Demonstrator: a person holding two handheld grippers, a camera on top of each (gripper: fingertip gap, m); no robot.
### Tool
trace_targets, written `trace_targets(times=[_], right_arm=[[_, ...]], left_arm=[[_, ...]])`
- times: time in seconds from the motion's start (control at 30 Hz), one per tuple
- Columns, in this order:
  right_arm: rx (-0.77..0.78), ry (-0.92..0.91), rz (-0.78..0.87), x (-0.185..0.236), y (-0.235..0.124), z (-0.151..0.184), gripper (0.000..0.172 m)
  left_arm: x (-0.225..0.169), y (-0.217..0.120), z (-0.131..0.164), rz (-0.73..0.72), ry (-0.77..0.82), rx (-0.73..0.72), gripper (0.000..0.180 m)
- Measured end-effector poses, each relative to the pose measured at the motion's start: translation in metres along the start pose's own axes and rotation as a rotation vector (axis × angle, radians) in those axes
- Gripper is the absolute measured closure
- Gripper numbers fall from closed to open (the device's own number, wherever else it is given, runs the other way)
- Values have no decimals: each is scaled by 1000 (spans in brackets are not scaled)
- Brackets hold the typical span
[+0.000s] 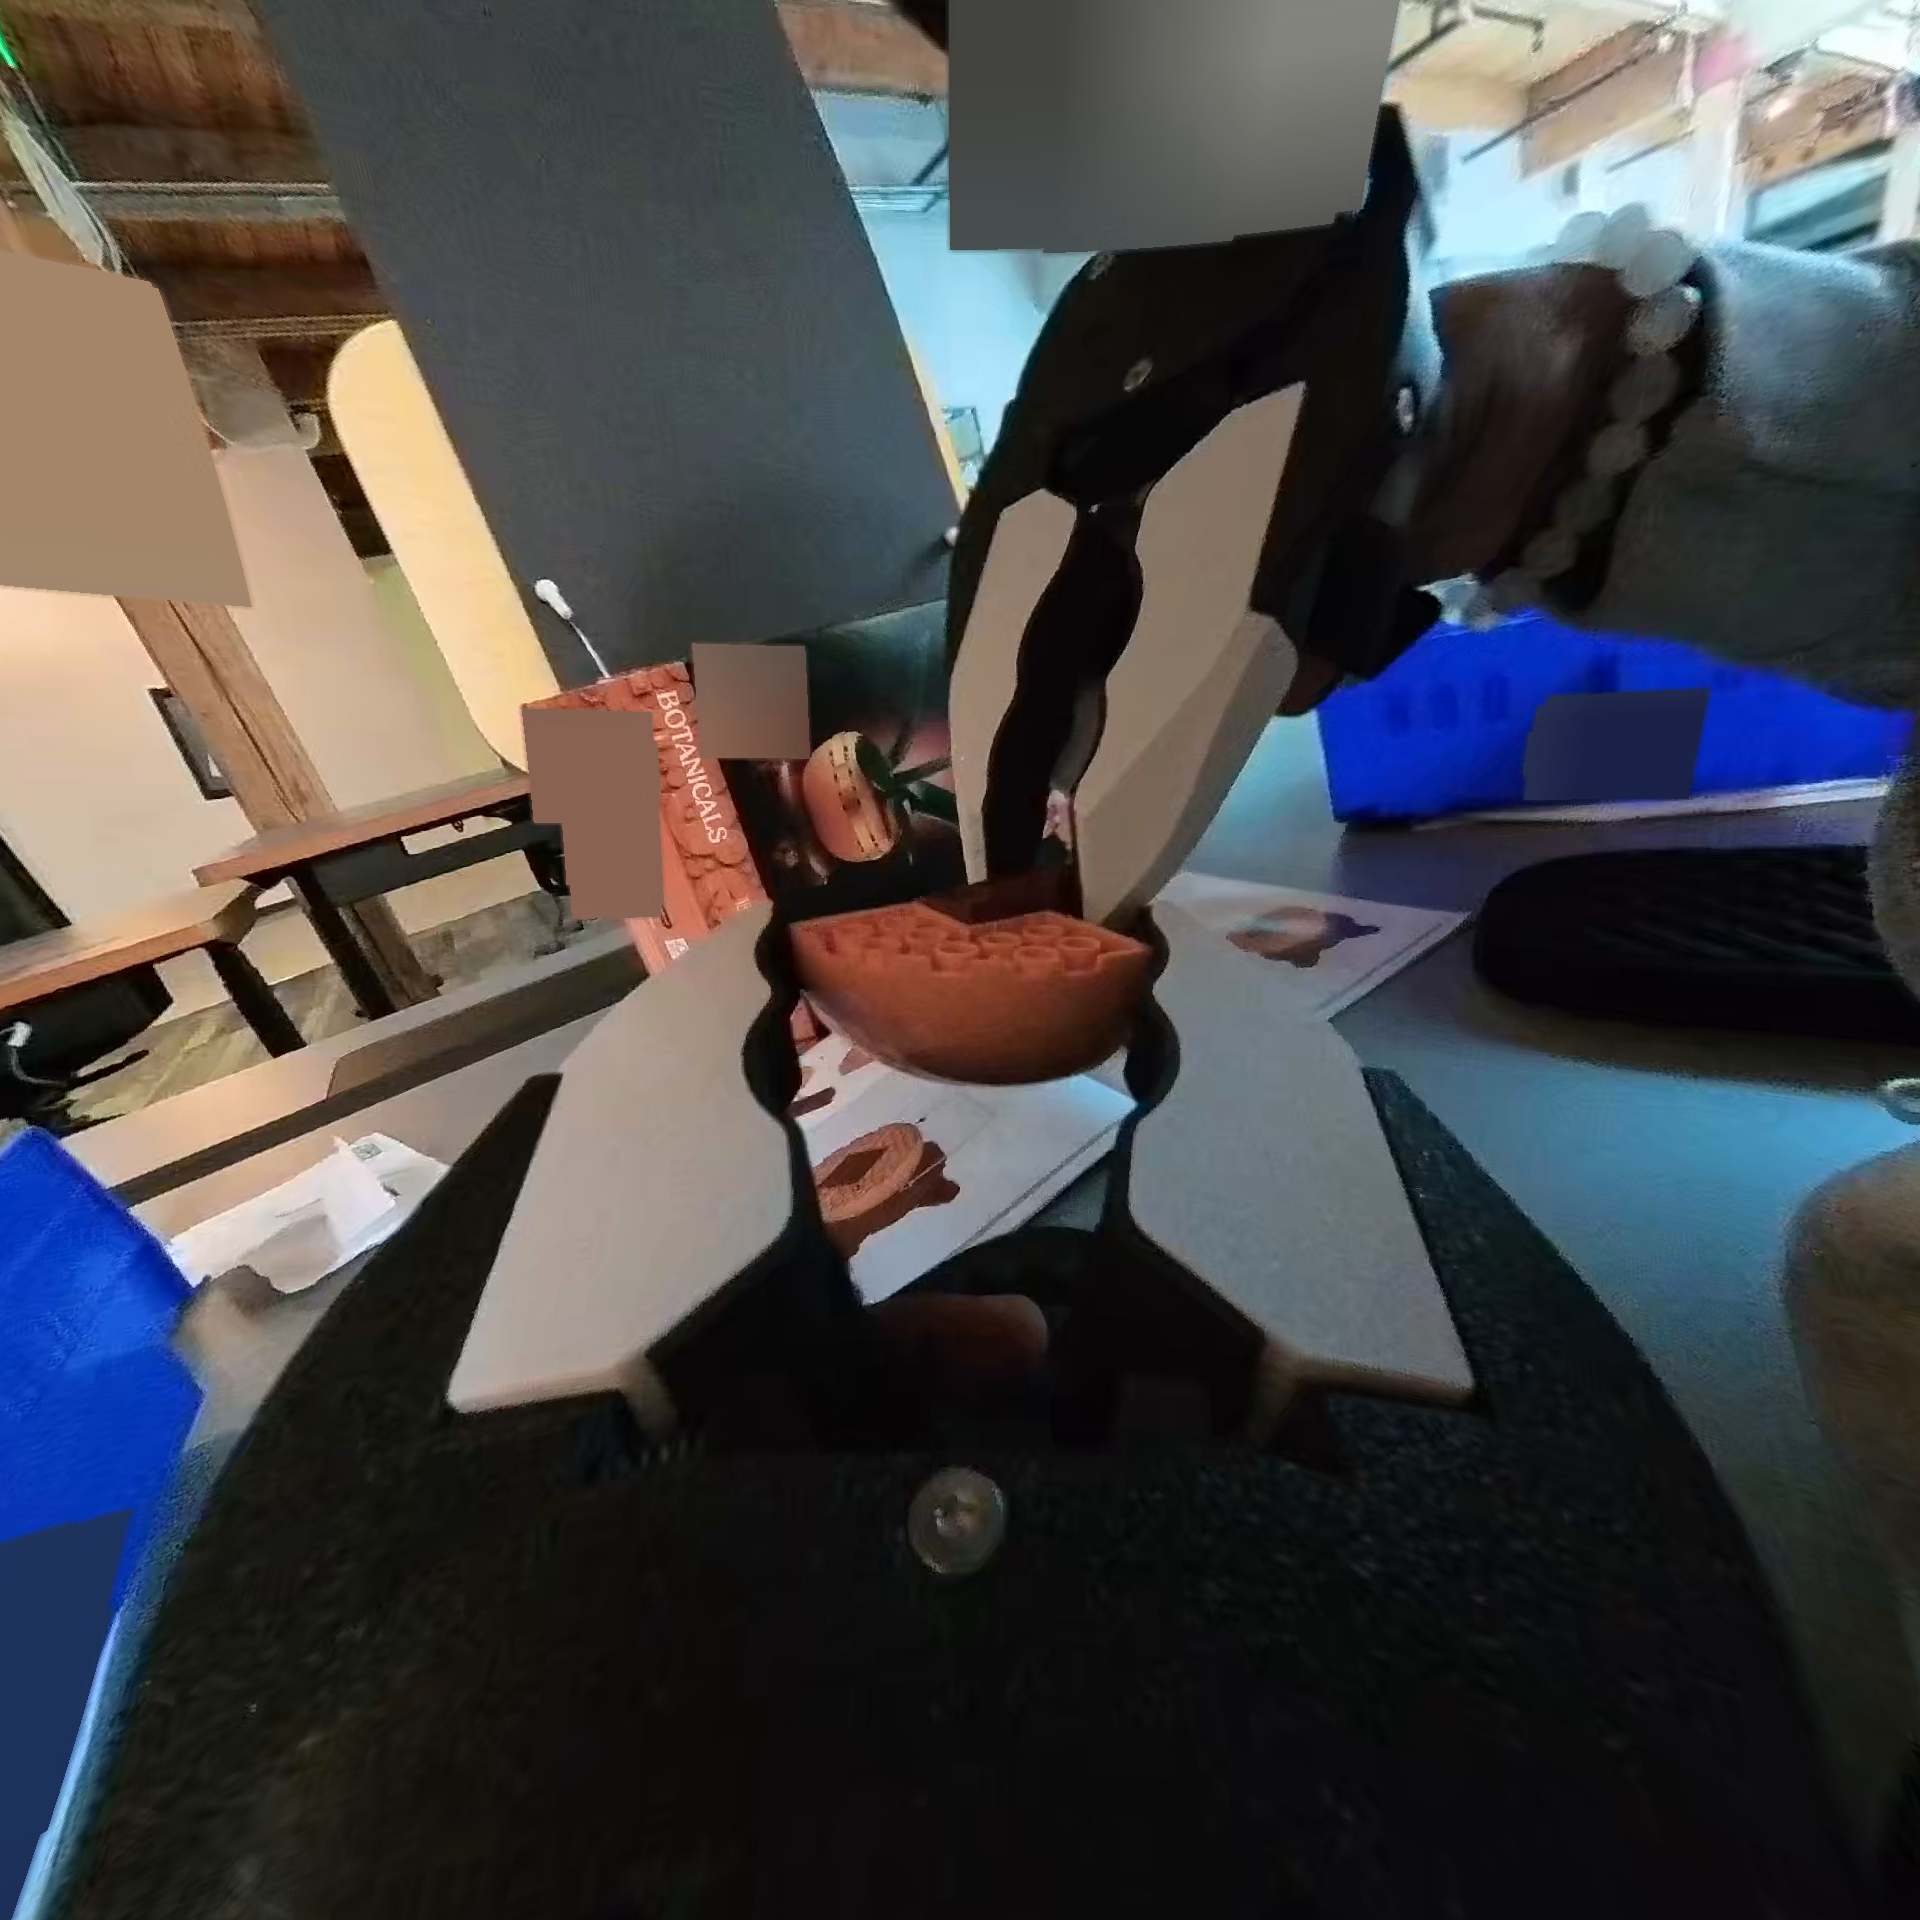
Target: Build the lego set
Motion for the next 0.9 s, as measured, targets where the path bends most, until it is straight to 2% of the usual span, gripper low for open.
trace_targets(times=[0.27, 0.5, 0.9], right_arm=[[47, -1, -135, -2, 2, -1, 154], [-1, 142, -288, -1, 0, -6, 147], [-91, 341, -456, 2, -2, -10, 153]], left_arm=[[-1, 0, 0, 27, -8, 1, 119], [-1, 0, 0, 35, -31, -10, 119], [-1, -4, -7, 52, -22, -86, 119]])
Point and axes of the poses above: each gripper's, where its closed fingertips meet, y out along the fingers, z out of its underside, x = y × z across the jaws, the point moved 3 cm from there along -y, back along the fingers, and after that the axes turned 14 degrees about z, right-handed, at the moved point
